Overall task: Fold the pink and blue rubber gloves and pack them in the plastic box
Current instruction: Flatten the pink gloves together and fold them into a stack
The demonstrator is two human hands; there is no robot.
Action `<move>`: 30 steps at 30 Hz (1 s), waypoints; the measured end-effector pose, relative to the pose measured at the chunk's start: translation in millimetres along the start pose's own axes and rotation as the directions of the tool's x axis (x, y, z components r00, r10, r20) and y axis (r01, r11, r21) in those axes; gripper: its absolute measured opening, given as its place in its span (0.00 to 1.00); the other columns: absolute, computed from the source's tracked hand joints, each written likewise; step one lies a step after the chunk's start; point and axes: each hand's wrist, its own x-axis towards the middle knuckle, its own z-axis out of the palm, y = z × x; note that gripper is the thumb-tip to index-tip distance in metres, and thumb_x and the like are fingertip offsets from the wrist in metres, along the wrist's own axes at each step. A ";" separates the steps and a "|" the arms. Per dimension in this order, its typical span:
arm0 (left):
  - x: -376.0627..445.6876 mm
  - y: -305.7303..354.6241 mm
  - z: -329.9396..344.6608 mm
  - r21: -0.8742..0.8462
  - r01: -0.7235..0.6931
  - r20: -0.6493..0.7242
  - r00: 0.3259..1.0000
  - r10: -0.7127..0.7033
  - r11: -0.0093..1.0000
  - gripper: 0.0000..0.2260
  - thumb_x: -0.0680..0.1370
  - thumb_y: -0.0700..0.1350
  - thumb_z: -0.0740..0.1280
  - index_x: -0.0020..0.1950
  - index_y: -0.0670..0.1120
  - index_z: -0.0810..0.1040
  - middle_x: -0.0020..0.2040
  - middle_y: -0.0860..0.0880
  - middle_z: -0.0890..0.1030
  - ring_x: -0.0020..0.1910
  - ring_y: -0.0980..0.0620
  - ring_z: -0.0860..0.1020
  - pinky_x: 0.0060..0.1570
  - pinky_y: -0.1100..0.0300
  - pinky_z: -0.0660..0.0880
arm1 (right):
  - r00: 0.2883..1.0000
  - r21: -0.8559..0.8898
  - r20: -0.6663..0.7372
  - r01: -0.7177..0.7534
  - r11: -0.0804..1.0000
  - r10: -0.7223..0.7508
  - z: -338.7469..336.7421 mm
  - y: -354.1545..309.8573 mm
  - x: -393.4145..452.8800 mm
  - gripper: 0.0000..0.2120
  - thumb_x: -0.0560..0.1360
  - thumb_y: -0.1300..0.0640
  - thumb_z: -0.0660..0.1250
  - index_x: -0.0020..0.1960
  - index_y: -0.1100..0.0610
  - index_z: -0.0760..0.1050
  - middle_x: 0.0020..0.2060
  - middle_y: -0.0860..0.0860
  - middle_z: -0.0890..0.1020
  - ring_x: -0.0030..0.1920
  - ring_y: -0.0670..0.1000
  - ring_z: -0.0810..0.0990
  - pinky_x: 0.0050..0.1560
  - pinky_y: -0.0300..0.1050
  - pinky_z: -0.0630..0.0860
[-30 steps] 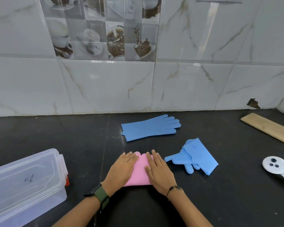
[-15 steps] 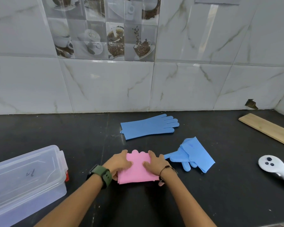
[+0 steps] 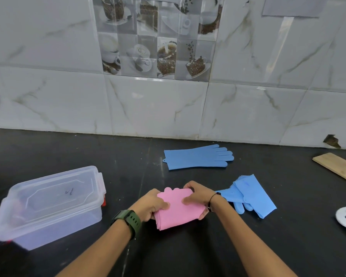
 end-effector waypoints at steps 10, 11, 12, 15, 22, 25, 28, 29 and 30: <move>-38.2 -34.6 -38.9 -0.151 -0.178 -0.373 0.921 0.111 0.972 0.12 0.76 0.36 0.65 0.56 0.44 0.66 0.54 0.45 0.73 0.51 0.48 0.74 0.44 0.56 0.76 | 0.915 -0.233 0.103 0.404 0.885 -0.391 22.4 -70.8 32.7 0.21 0.71 0.59 0.69 0.63 0.53 0.69 0.55 0.48 0.71 0.56 0.51 0.71 0.54 0.45 0.73; -42.6 -39.0 -40.8 -0.177 -0.186 -0.409 0.907 0.100 0.966 0.13 0.76 0.37 0.65 0.57 0.43 0.66 0.55 0.44 0.73 0.51 0.47 0.74 0.46 0.55 0.76 | 0.898 -0.265 0.135 0.441 0.858 -0.420 25.7 -79.9 36.1 0.21 0.71 0.59 0.69 0.63 0.52 0.69 0.57 0.49 0.71 0.56 0.50 0.71 0.54 0.45 0.73; -46.7 -43.7 -41.4 -0.206 -0.195 -0.439 0.894 0.088 0.959 0.14 0.76 0.37 0.65 0.59 0.42 0.66 0.56 0.43 0.73 0.52 0.47 0.74 0.49 0.53 0.76 | 0.885 -0.291 0.173 0.466 0.835 -0.433 29.5 -88.4 38.6 0.22 0.71 0.58 0.68 0.63 0.52 0.69 0.59 0.49 0.71 0.57 0.51 0.71 0.56 0.48 0.75; -57.1 -57.9 -37.8 -0.282 -0.239 -0.519 0.852 0.062 0.929 0.17 0.76 0.36 0.63 0.64 0.40 0.65 0.60 0.42 0.73 0.56 0.45 0.74 0.55 0.50 0.76 | 0.840 -0.371 0.296 0.540 0.756 -0.455 41.3 -110.5 42.7 0.23 0.70 0.56 0.69 0.64 0.51 0.68 0.64 0.51 0.70 0.61 0.55 0.71 0.59 0.59 0.76; -64.6 -67.2 -17.4 -0.324 -0.224 -0.608 0.793 -0.021 0.919 0.23 0.77 0.37 0.62 0.71 0.43 0.60 0.65 0.43 0.72 0.62 0.45 0.73 0.60 0.52 0.75 | 0.747 -0.423 0.447 0.661 0.620 -0.492 52.8 -126.2 55.2 0.27 0.67 0.55 0.68 0.65 0.52 0.68 0.64 0.52 0.70 0.61 0.54 0.71 0.62 0.55 0.74; -62.2 -63.3 -10.0 -0.309 -0.187 -0.628 0.777 -0.053 0.932 0.23 0.78 0.38 0.62 0.71 0.43 0.59 0.66 0.43 0.72 0.63 0.45 0.73 0.62 0.50 0.74 | 0.739 -0.435 0.445 0.672 0.600 -0.505 53.5 -123.7 64.3 0.24 0.72 0.61 0.67 0.67 0.53 0.67 0.66 0.52 0.71 0.62 0.53 0.71 0.63 0.50 0.72; -58.7 -62.2 -11.6 -0.250 -0.127 -0.631 0.773 -0.062 0.960 0.23 0.78 0.41 0.63 0.70 0.42 0.59 0.66 0.41 0.69 0.61 0.43 0.73 0.61 0.51 0.75 | 0.748 -0.441 0.380 0.663 0.604 -0.544 59.6 -118.9 64.9 0.23 0.73 0.61 0.66 0.67 0.55 0.68 0.66 0.53 0.72 0.63 0.53 0.71 0.61 0.45 0.68; -58.0 -62.4 -13.7 -0.196 -0.087 -0.631 0.773 -0.058 0.977 0.24 0.78 0.43 0.64 0.71 0.42 0.59 0.67 0.41 0.67 0.60 0.43 0.74 0.59 0.53 0.75 | 0.754 -0.454 0.346 0.655 0.604 -0.559 63.6 -116.5 64.2 0.23 0.74 0.61 0.65 0.68 0.55 0.68 0.67 0.53 0.72 0.64 0.54 0.71 0.62 0.44 0.67; -56.7 -64.1 -15.3 -0.123 -0.047 -0.641 0.767 -0.043 0.991 0.26 0.77 0.45 0.65 0.71 0.42 0.58 0.66 0.41 0.64 0.60 0.42 0.74 0.57 0.53 0.75 | 0.759 -0.478 0.308 0.644 0.597 -0.573 68.7 -114.0 63.6 0.23 0.74 0.61 0.64 0.69 0.56 0.67 0.68 0.54 0.72 0.66 0.54 0.70 0.65 0.45 0.66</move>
